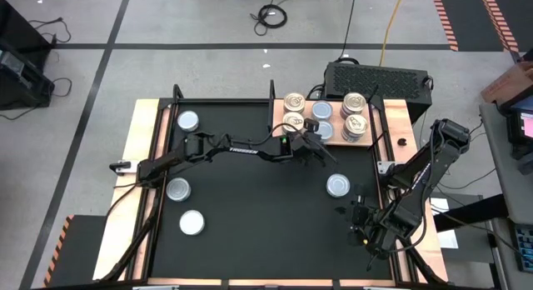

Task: Stack canned seafood by type on shelf
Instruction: Stack the green tuna can on top of the top green tuna can on the shelf

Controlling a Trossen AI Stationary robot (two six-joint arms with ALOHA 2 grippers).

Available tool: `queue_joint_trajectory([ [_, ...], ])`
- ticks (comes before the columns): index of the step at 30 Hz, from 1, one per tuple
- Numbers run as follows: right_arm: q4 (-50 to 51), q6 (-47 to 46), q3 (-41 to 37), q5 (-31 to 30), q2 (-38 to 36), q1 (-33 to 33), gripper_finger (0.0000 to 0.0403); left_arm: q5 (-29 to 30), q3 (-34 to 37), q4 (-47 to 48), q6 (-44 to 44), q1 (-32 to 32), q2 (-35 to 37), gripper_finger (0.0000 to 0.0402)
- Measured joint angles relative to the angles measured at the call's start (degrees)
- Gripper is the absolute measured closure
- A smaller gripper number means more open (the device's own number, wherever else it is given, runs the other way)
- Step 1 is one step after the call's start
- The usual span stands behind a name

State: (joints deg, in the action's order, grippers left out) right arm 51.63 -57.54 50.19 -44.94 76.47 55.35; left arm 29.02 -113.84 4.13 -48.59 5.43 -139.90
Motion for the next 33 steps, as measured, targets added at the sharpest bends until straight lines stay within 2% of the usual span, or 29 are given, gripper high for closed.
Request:
queue_joint_trajectory([
  [9, 0.27, -0.33, 0.00, 0.04, 0.00, 0.00, 0.0403, -0.02, 0.00, 0.21, -1.25, -5.18, 5.29, 0.0358],
  [12, 0.29, -0.33, 0.00, 0.04, 0.00, 0.00, 0.0403, 0.01, 0.00, 5.05, -0.27, -7.92, 9.25, 0.0358],
  [15, 0.17, -0.33, 0.00, 0.10, 0.00, 0.00, 0.0403, 0.07, 0.00, 14.82, 4.99, -11.20, 14.11, 0.0358],
  [18, 0.09, -0.28, 0.00, 0.19, 0.00, 0.00, 0.0403, 0.60, 0.00, 29.60, 15.46, -13.57, 19.40, 0.0358],
  [20, 0.07, 0.12, 0.00, 0.13, 0.02, 0.00, 0.0403, 0.30, 0.00, 41.96, 25.45, -14.23, 22.78, 0.0358],
  [24, -0.62, 1.65, 0.00, -1.19, 0.02, 0.00, 0.0403, -4.61, 0.00, 65.74, 47.27, -14.47, 28.99, 0.0359],
  [26, -1.13, 2.39, 0.00, -2.25, 0.02, 0.00, 0.0403, -4.64, 0.37, 75.54, 56.93, -14.90, 31.76, 0.0359],
  [29, -2.45, 3.97, 0.00, -2.99, 0.02, 0.00, 0.0403, -0.78, 3.72, 83.36, 68.66, -16.87, 36.79, 0.0359],
  [33, -4.48, 6.10, 0.02, -3.09, 0.02, -0.01, 0.0403, 0.96, 14.15, 84.68, 81.97, -20.97, 45.65, 0.0359],
])
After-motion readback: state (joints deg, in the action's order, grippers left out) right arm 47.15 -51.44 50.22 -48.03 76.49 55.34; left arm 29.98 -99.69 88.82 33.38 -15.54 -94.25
